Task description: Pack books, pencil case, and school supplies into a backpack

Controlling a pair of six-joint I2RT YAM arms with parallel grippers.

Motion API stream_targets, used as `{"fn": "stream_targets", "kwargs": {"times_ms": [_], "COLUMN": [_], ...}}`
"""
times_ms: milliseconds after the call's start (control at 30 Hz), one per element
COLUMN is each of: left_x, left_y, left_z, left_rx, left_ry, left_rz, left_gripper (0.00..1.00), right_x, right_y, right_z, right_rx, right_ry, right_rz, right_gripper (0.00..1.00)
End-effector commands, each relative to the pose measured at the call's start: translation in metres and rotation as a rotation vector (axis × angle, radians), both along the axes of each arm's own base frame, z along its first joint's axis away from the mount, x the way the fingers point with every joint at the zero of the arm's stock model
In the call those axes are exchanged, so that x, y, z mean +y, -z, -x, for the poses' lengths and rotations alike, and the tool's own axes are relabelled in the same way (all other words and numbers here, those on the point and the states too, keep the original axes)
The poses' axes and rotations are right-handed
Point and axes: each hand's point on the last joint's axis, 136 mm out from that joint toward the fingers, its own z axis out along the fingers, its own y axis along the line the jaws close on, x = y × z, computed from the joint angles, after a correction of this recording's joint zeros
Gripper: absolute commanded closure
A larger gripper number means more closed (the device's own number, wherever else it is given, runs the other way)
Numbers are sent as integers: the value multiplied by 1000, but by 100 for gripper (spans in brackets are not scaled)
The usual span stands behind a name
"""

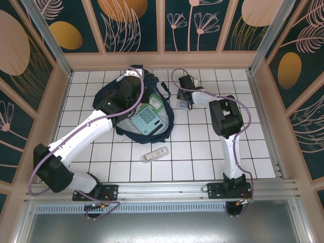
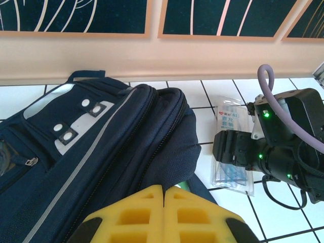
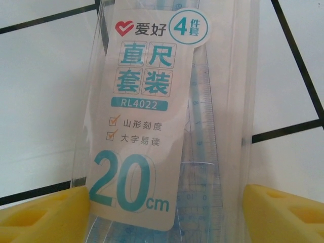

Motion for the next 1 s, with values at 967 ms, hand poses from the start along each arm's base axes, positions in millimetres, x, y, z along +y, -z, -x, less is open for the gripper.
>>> {"fn": "stream_targets", "kwargs": {"times_ms": [967], "left_x": [-8], "left_y": [-41], "left_z": [4], "left_rx": [-107], "left_ry": [47], "left_rz": [96], "left_gripper": [100], "right_x": [-36], "right_y": [-55], "right_z": [-16], "right_rx": [-77], "right_ry": [-100], "right_rz": [-176], "right_gripper": [29]}}
